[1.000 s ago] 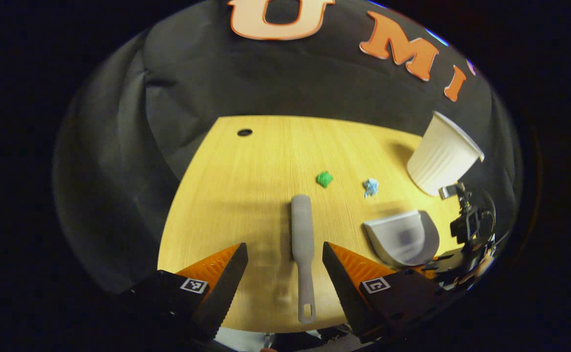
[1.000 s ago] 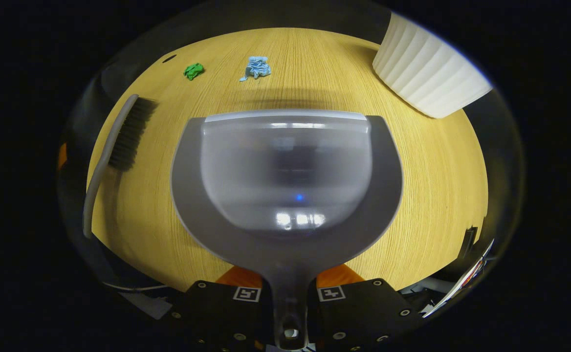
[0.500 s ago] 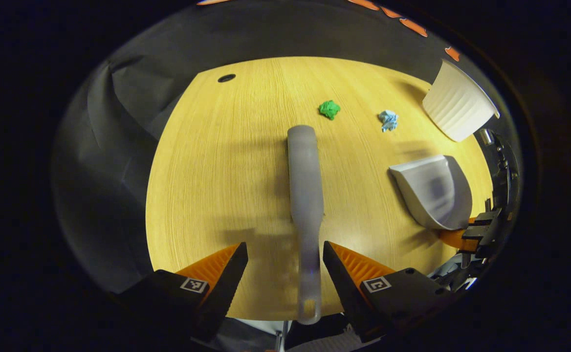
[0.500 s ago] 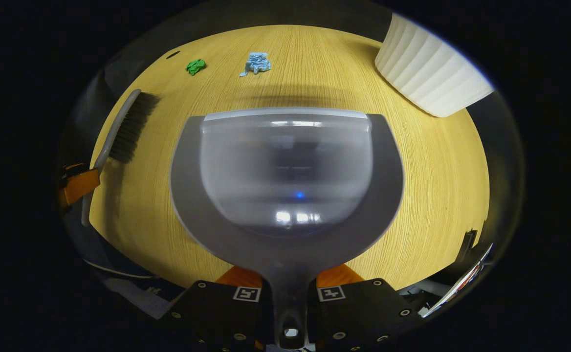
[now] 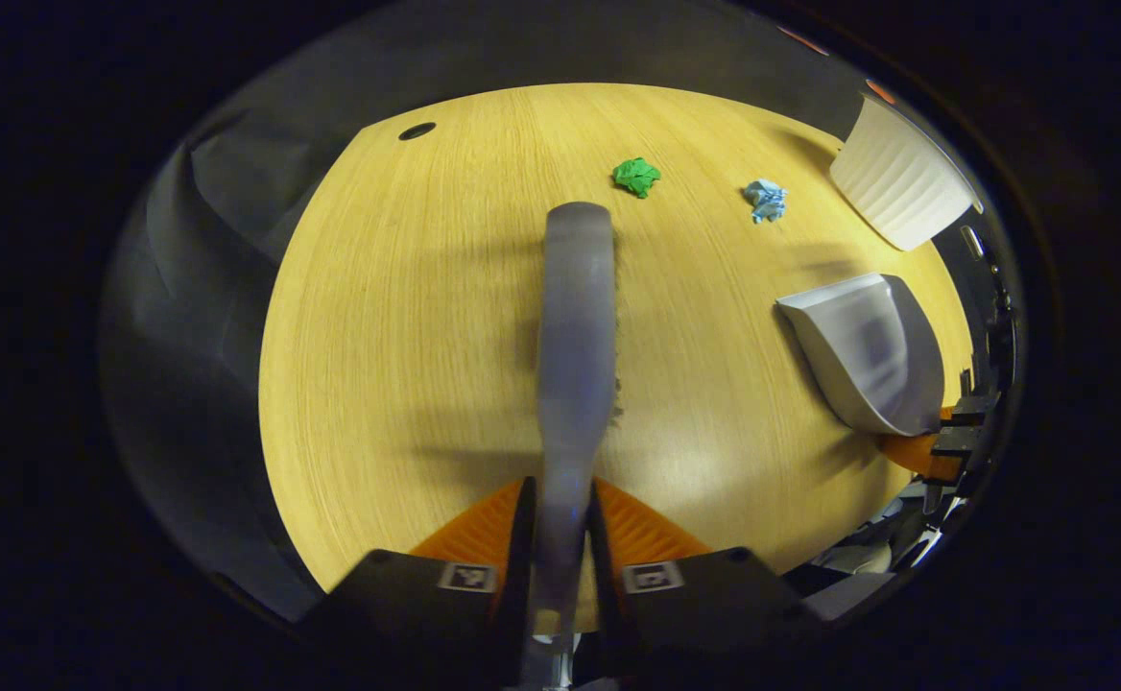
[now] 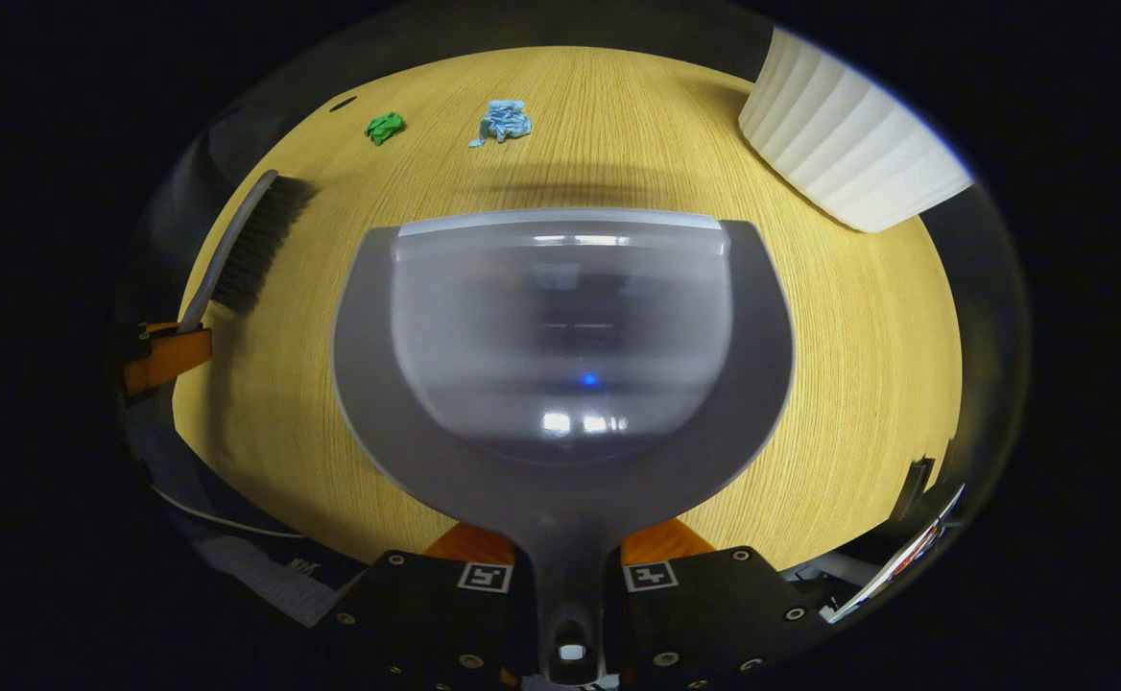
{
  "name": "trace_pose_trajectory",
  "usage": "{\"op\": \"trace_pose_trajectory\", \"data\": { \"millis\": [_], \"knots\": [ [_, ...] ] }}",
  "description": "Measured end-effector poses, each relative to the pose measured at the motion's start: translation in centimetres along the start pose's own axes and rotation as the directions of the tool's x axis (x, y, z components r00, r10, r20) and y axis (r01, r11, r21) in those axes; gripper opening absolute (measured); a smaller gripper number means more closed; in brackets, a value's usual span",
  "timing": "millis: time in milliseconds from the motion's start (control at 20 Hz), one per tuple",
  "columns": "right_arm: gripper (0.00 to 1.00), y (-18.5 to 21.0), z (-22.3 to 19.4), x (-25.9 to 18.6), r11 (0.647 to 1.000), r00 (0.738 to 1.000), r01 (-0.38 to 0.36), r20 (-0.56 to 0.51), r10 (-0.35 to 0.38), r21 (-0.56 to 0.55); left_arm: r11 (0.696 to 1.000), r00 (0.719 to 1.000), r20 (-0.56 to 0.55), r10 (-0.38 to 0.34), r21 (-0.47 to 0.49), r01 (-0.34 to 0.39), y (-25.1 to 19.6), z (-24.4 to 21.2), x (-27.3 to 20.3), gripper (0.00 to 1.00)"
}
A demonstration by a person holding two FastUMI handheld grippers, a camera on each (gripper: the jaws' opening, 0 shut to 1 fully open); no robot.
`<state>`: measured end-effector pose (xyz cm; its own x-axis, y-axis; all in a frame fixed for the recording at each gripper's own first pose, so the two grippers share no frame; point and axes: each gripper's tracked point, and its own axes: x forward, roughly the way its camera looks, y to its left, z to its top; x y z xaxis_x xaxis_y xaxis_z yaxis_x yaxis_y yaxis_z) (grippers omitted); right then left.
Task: Pick up the small broom and dustpan from the desktop, sweep the trash into the dustpan with the broom, and then empty the trash into the garbage bin.
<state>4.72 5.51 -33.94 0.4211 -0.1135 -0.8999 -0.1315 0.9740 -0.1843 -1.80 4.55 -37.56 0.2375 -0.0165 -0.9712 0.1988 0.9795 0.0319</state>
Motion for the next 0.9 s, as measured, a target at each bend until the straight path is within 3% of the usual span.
{"op": "trace_pose_trajectory", "data": {
  "millis": [100, 250, 600, 850, 900],
  "knots": [
    [0.28, 0.0, 0.0, 0.0, 1.0, 1.0, 0.0, -0.001, 0.0, -0.004, 1.0, 0.999, -0.036, 0.0, 0.028, 0.001, 0.2, -0.8, -0.4, 0.27],
    [0.28, -0.1, 0.0, -0.1, 1.0, 1.0, -0.002, -0.002, 0.002, -0.011, 0.996, 0.999, 0.009, -0.036, 0.079, 0.036, 0.5, -0.3, 0.3, 0.11],
    [0.28, -0.4, 0.3, 0.0, 0.999, 1.0, -0.007, 0.003, 0.007, -0.032, 0.993, 0.999, 0.029, -0.034, 0.118, 0.03, 2.5, 2.6, -0.7, 0.07],
    [0.28, -0.4, 0.2, -0.4, 1.0, 1.0, 0.0, -0.005, 0.0, -0.014, 0.965, 0.999, 0.024, -0.027, 0.261, 0.02, 5.4, 7.9, -0.4, 0.07],
    [0.23, -0.4, 0.3, -0.6, 1.0, 1.0, 0.001, -0.007, -0.001, -0.013, 0.956, 1.0, 0.015, -0.025, 0.291, 0.019, 5.7, 9.1, 0.0, 0.07]
  ]
}}
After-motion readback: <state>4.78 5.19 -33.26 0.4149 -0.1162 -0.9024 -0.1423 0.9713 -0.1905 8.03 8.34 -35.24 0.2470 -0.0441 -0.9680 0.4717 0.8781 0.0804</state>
